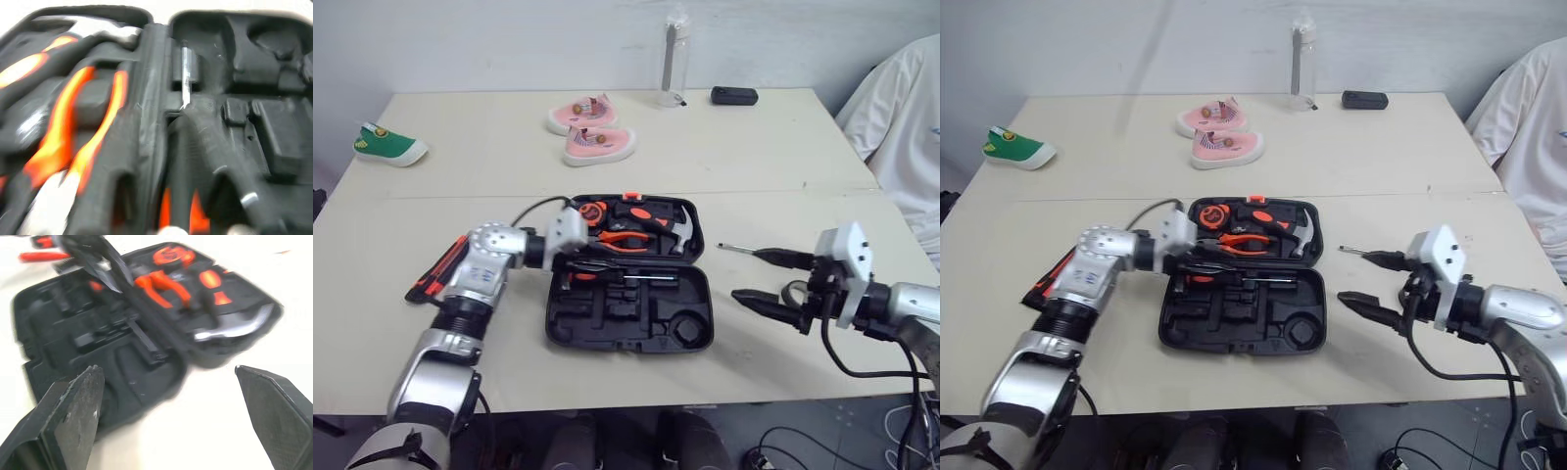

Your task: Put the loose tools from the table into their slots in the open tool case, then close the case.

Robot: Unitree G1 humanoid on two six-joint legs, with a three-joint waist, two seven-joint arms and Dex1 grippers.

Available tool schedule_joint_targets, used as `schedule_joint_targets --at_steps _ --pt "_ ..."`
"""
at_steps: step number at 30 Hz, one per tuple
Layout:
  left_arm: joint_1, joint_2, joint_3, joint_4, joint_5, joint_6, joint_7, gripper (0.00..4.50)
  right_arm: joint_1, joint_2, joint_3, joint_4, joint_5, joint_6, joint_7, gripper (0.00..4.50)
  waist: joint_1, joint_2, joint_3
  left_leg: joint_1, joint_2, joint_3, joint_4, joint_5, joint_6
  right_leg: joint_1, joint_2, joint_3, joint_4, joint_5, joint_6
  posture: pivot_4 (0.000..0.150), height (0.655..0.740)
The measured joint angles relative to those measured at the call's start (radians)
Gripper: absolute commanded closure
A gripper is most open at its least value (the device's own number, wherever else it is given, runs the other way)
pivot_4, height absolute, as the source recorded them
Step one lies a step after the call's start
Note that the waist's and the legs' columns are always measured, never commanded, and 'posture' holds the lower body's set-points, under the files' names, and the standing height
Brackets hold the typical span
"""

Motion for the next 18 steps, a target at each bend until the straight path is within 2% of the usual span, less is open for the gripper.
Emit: schedule_joint_targets --at_steps 1,4,8,11,15,18 --pt "0.052 0.074 0.065 -0.107 -0.059 0.108 0.007 1.39 0.030 -0.013 -0.062 -0.002 0.017 0.012 0.008 0.00 -0.005 0.000 0.000 0.000 0.000 0.000 -0.001 0.000 0.000 0.000 0.000 0.001 -0.001 0.000 0.000 0.150 0.7316" --pt "0.210 0.226 0.239 -0.246 -0.153 0.286 0.040 0.04 0.131 -0.044 -0.223 0.030 0.030 0.033 0.040 0.00 -0.012 0.001 0.001 0.002 0.000 -0.001 -0.002 0.000 0.000 0.002 -0.001 0.001 -0.002 0.000 0.000 0.150 0.7316" --pt "0.497 0.321 0.518 -0.322 -0.219 0.446 0.114 0.04 0.295 -0.072 -0.400 0.151 -0.026 0.011 0.119 0.00 -0.010 0.000 0.001 0.005 -0.001 -0.002 -0.003 -0.002 0.001 0.006 -0.003 0.001 -0.005 0.000 0.001 0.150 0.7316" --pt "0.693 0.346 0.722 -0.282 -0.202 0.441 0.152 0.04 0.368 -0.092 -0.482 0.302 -0.099 -0.036 0.162 0.00 -0.008 0.000 0.001 0.006 -0.001 -0.002 -0.003 -0.004 0.000 0.005 -0.003 0.002 -0.008 0.000 0.001 0.150 0.7316" --pt "0.886 0.367 0.875 -0.148 -0.146 0.328 0.157 0.04 0.385 -0.128 -0.527 0.476 -0.171 -0.108 0.195 0.00 -0.011 0.001 0.001 0.005 0.000 0.000 -0.005 -0.005 -0.002 0.002 -0.004 0.004 -0.008 -0.001 -0.001 0.150 0.7316" --pt "0.922 0.368 0.913 -0.121 -0.143 0.289 0.157 0.04 0.366 -0.138 -0.526 0.553 -0.208 -0.151 0.201 0.00 -0.004 0.001 0.002 0.006 0.000 -0.001 -0.006 -0.008 -0.006 0.001 -0.006 0.004 -0.008 -0.001 -0.001 0.150 0.7316"
